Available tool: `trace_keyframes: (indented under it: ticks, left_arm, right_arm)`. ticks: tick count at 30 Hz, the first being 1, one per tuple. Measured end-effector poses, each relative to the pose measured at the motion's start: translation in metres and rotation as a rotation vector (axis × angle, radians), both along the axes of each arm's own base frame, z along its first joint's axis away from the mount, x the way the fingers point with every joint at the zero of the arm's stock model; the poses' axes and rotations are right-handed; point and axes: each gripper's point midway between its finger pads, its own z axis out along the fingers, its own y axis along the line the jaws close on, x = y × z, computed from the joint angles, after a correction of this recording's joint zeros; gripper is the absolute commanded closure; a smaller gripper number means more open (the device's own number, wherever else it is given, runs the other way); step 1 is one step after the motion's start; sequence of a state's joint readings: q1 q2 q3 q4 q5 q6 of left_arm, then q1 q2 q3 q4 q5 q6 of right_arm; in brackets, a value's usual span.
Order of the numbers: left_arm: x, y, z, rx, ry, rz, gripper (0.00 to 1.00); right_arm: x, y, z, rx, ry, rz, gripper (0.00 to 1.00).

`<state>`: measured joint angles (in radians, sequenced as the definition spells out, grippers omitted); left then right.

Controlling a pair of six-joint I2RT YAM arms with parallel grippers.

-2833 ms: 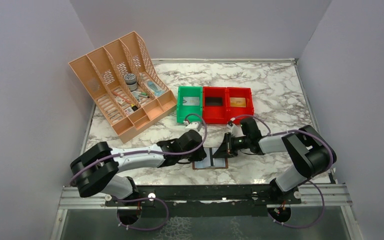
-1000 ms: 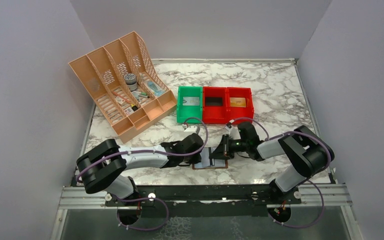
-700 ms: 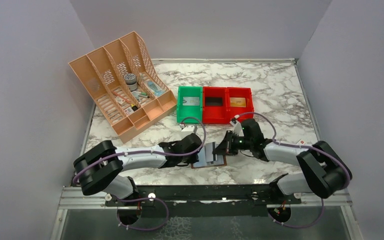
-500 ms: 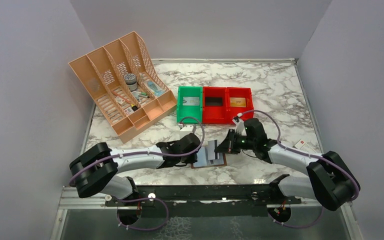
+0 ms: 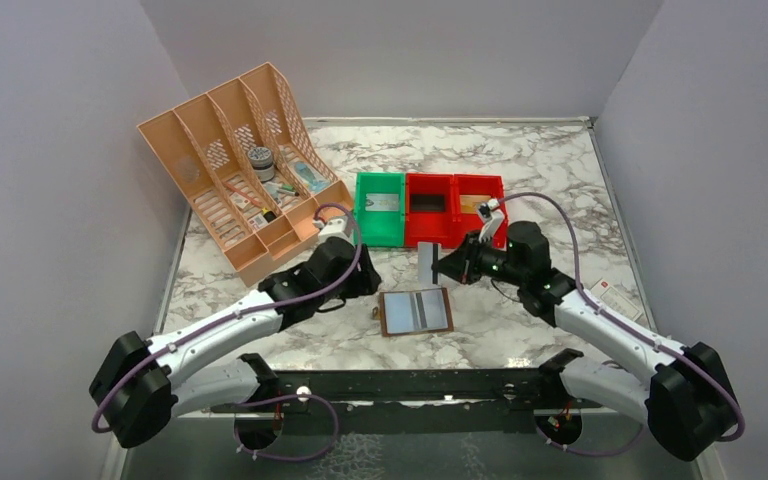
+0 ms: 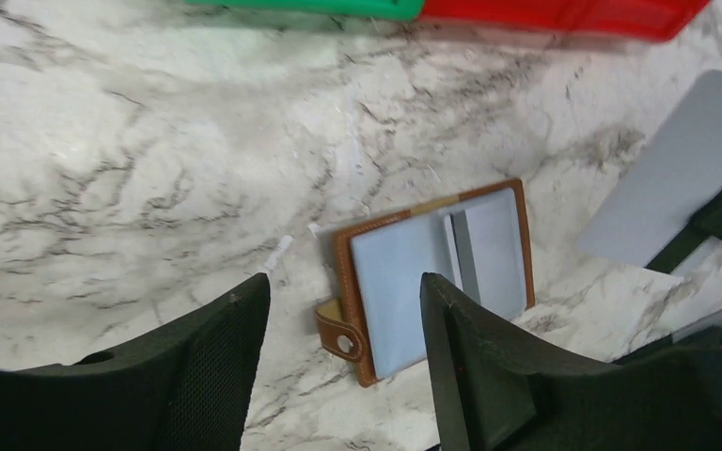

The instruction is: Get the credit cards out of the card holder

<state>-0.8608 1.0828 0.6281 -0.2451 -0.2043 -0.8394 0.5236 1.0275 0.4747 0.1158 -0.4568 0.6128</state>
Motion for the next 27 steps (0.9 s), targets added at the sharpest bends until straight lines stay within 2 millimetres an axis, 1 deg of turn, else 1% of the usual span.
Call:
trace_keyframes:
  ticks: [2, 4, 5, 7, 8, 9, 12, 17, 19, 21, 23, 25, 27]
  left_arm:
    - [0.009, 0.013, 0.006, -0.011, -0.005, 0.036, 0.31]
    - [0.015, 0.028, 0.005, 0.005, 0.006, 0.073, 0.25]
    - [0.017, 0.037, 0.003, 0.020, 0.017, 0.090, 0.21]
    - [0.020, 0.053, -0.001, 0.049, 0.040, 0.126, 0.07]
    - [0.021, 0.060, -0.001, 0.060, 0.049, 0.139, 0.01]
    - [0.023, 0.066, 0.000, 0.068, 0.053, 0.151, 0.01]
    - [0.032, 0.085, 0.011, 0.085, 0.051, 0.198, 0.01]
    - [0.048, 0.105, 0.036, 0.125, 0.007, 0.236, 0.01]
    - [0.052, 0.111, 0.041, 0.154, -0.014, 0.240, 0.01]
    - [0.053, 0.118, 0.041, 0.188, -0.025, 0.241, 0.01]
    - [0.052, 0.124, 0.040, 0.229, -0.031, 0.239, 0.01]
    - [0.053, 0.131, 0.040, 0.264, -0.049, 0.244, 0.01]
    - [0.054, 0.138, 0.040, 0.295, -0.065, 0.255, 0.01]
  right_arm:
    - [0.009, 0.002, 0.011, -0.009, -0.048, -0.004, 0.99]
    - [0.022, 0.005, 0.022, -0.022, -0.096, -0.009, 0.99]
    - [0.029, 0.006, 0.028, -0.031, -0.122, -0.015, 0.99]
    - [0.046, 0.010, 0.040, -0.056, -0.179, -0.023, 0.99]
    - [0.053, 0.013, 0.045, -0.071, -0.209, -0.022, 0.99]
    - [0.063, 0.016, 0.051, -0.093, -0.248, -0.024, 0.99]
    - [0.084, 0.028, 0.061, -0.155, -0.342, 0.000, 0.99]
    - [0.114, 0.057, 0.067, -0.275, -0.507, 0.082, 0.99]
    - [0.123, 0.070, 0.066, -0.340, -0.594, 0.134, 0.99]
    - [0.129, 0.084, 0.063, -0.406, -0.681, 0.188, 0.99]
    - [0.140, 0.096, 0.056, -0.487, -0.758, 0.236, 0.99]
    - [0.151, 0.107, 0.047, -0.557, -0.797, 0.272, 0.99]
    - [0.167, 0.110, 0.037, -0.630, -0.814, 0.280, 0.99]
